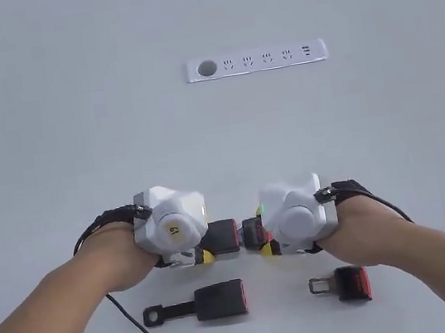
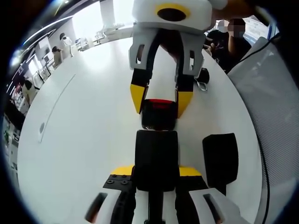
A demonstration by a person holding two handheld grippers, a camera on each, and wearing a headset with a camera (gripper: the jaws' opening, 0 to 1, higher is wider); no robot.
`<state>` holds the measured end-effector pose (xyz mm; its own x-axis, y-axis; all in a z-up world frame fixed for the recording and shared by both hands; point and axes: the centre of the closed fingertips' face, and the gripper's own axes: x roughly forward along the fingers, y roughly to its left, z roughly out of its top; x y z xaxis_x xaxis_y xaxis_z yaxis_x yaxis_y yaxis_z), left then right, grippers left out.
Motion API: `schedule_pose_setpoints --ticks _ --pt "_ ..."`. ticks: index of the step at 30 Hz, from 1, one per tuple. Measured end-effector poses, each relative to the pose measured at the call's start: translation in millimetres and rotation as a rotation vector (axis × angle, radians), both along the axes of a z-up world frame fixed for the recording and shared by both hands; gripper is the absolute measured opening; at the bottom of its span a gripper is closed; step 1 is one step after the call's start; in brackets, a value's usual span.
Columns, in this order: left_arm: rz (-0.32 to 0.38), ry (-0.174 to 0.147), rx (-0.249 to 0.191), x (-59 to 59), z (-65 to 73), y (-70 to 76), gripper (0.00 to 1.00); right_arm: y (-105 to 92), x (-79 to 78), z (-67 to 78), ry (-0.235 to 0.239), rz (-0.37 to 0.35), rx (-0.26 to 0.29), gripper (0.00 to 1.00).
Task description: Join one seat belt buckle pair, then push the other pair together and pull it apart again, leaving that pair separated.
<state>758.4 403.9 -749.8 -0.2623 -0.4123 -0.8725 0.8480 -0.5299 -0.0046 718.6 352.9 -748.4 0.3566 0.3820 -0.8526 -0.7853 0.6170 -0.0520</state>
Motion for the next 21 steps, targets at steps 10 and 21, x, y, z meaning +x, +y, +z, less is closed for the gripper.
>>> schedule_pose_setpoints --ticks 10,21 --pt "0.002 -0.015 -0.001 -2.0 0.0 0.7 0.33 2.1 -2.4 -0.4 0.013 -0.01 0.019 0.31" --pt "0.016 -0.029 0.016 -2.6 0.8 3.0 0.35 3.5 -3.4 -0.6 0.0 -0.013 0.031 0.33"
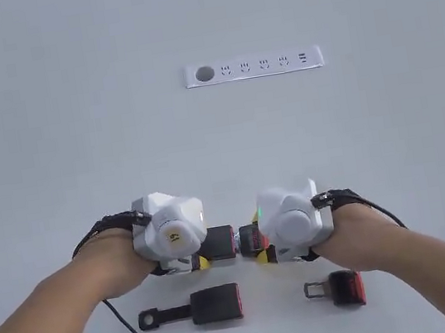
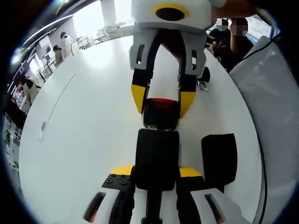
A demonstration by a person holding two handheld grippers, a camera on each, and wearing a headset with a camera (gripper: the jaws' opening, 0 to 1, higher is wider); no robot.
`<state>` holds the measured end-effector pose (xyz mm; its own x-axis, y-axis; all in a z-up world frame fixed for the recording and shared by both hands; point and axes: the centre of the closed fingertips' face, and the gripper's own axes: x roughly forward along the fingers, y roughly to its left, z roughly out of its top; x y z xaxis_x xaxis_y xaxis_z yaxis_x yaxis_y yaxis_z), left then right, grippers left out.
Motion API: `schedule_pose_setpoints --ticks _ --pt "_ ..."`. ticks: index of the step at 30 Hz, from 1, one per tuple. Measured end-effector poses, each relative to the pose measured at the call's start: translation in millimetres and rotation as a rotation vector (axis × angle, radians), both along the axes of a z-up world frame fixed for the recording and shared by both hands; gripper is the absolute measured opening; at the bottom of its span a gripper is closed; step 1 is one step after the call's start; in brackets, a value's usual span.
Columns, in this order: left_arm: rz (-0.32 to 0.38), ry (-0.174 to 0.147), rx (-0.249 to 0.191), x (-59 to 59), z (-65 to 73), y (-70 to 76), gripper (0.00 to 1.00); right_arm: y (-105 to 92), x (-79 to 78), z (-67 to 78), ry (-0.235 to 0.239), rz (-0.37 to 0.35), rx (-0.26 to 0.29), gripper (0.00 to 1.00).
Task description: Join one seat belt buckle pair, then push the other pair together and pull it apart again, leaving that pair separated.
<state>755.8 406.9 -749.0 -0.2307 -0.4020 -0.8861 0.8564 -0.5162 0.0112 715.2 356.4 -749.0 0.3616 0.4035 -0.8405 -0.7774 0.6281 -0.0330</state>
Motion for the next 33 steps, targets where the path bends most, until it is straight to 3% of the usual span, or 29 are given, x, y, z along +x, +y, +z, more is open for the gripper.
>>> schedule_pose_setpoints --ticks 6,8,13,14,21,29,30,33 --pt "0.037 -0.008 -0.022 4.7 3.0 0.7 0.43 -2.3 0.6 3.8 -0.038 -0.037 0.001 0.42" --pt "0.066 0.003 -0.062 6.2 12.2 -2.3 0.44 -2.3 1.4 10.2 -0.057 -0.045 0.006 0.44" --pt "0.098 0.017 -0.082 5.8 28.4 6.0 0.49 0.5 -3.4 26.5 -0.083 -0.059 0.028 0.47" --pt "0.111 0.028 -0.091 4.1 31.2 9.2 0.49 0.1 -5.0 30.4 -0.093 -0.066 0.03 0.47" --pt "0.189 0.026 -0.095 -0.4 35.4 38.7 0.61 -3.3 -23.0 52.0 -0.157 -0.146 0.059 0.46" --pt "0.259 0.024 -0.122 -9.1 42.3 78.2 0.69 -9.0 -57.3 54.5 -0.182 -0.216 0.06 0.56" --pt "0.273 0.017 -0.129 -9.8 42.4 84.7 0.7 -8.2 -64.1 54.6 -0.173 -0.258 0.093 0.56" --pt "0.332 0.029 -0.171 -12.0 43.2 95.9 0.77 -10.9 -79.3 53.2 -0.181 -0.261 0.082 0.57"
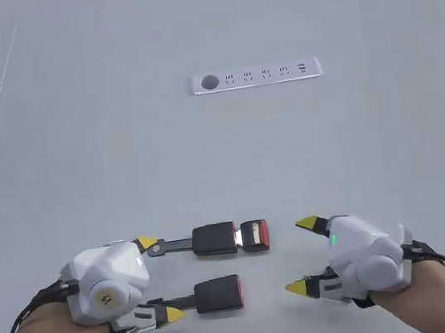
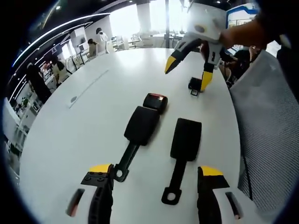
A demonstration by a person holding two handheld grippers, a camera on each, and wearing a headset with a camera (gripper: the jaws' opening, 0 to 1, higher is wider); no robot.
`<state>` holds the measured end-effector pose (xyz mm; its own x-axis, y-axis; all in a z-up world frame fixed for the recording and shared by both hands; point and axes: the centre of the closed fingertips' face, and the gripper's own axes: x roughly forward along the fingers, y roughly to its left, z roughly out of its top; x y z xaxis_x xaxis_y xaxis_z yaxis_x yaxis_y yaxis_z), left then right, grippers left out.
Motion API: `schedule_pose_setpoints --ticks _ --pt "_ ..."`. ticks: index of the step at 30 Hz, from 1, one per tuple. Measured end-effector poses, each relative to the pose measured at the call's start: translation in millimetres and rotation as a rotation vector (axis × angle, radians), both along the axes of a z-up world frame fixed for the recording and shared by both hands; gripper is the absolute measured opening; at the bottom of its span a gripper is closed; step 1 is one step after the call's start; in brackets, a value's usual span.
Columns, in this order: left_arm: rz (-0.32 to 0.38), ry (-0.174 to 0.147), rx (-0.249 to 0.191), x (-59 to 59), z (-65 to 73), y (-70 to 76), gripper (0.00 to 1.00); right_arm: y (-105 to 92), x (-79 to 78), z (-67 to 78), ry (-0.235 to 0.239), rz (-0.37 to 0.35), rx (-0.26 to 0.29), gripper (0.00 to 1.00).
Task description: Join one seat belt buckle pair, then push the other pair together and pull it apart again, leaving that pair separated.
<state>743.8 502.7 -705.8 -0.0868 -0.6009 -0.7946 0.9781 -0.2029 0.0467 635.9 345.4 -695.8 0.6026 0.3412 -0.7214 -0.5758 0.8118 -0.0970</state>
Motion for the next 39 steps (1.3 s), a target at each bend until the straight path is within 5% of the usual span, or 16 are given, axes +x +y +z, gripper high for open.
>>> schedule_pose_setpoints --ticks 12,25,39 --pt "0.189 0.013 -0.053 2.1 5.0 42.2 0.94 -36.3 -44.6 7.9 -0.042 -0.151 -0.003 0.75" --pt "0.265 0.019 -0.072 -5.5 6.2 70.2 1.0 -47.0 -76.9 2.9 -0.038 -0.241 -0.015 0.99" --pt "0.251 -0.023 -0.082 -13.0 10.5 77.3 1.0 -34.4 -83.5 -1.8 -0.029 -0.217 0.018 0.95"
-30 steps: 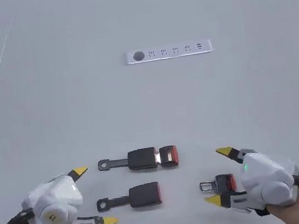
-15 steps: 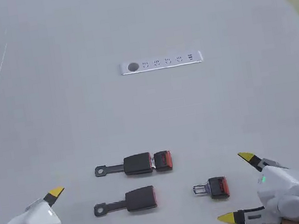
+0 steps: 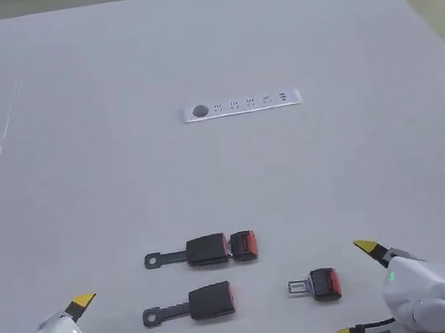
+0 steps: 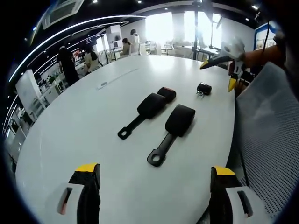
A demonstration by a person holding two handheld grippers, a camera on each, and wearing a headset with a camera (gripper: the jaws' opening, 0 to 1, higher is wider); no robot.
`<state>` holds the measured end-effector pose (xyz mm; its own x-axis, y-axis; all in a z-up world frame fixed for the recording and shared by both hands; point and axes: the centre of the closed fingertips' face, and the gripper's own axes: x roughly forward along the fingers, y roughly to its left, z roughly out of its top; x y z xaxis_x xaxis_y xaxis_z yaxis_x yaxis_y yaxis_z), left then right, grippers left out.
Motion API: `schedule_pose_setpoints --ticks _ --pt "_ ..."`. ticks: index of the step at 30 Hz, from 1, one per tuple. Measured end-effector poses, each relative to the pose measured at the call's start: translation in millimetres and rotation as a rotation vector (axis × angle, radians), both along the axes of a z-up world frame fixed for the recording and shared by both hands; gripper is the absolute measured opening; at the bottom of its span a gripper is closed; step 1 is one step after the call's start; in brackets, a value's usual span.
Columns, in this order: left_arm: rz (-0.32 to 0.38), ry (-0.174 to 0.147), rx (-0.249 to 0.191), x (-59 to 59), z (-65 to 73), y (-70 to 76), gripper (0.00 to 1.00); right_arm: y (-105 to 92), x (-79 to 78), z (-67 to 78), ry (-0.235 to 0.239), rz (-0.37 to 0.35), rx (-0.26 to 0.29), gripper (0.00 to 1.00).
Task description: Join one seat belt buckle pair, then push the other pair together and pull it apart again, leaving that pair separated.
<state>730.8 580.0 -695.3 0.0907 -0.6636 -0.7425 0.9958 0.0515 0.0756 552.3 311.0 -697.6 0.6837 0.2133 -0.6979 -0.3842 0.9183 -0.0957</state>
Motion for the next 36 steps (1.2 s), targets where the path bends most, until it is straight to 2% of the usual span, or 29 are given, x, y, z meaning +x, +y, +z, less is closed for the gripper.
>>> schedule_pose_setpoints --ticks 5,10,14,15,22,24,30,33,36 --pt "-0.025 -0.016 0.01 -5.3 1.3 -2.4 1.0 -1.7 -2.1 -0.7 0.002 0.01 -0.002 0.94" --pt "-0.036 -0.034 0.026 -6.2 -6.3 -3.0 1.0 -4.0 -2.3 5.3 -0.019 0.011 0.004 0.95" --pt "-0.03 -0.026 0.034 -5.8 -11.1 -2.4 1.0 -4.0 -3.9 7.9 -0.031 0.002 0.009 0.95" --pt "-0.03 -0.015 0.034 -6.7 -12.4 -1.5 1.0 -3.7 -4.3 7.6 -0.034 -0.003 0.016 0.96" --pt "0.027 0.002 0.007 0.8 -12.8 2.7 1.0 0.1 -7.5 9.1 -0.039 -0.001 0.023 0.96" --pt "0.034 0.002 0.006 0.5 -12.0 2.9 1.0 2.2 -7.1 12.5 -0.045 -0.003 0.038 0.96" --pt "0.046 0.008 0.011 -2.3 -13.3 7.0 1.0 4.1 -5.4 19.2 -0.062 0.0 0.033 0.96" --pt "0.051 0.009 0.01 -4.3 -12.6 9.1 1.0 6.0 -4.1 23.6 -0.069 -0.007 0.054 0.96" --pt "0.054 0.01 0.009 -5.8 -12.1 10.2 1.0 6.0 -2.7 25.9 -0.072 -0.007 0.045 0.94"
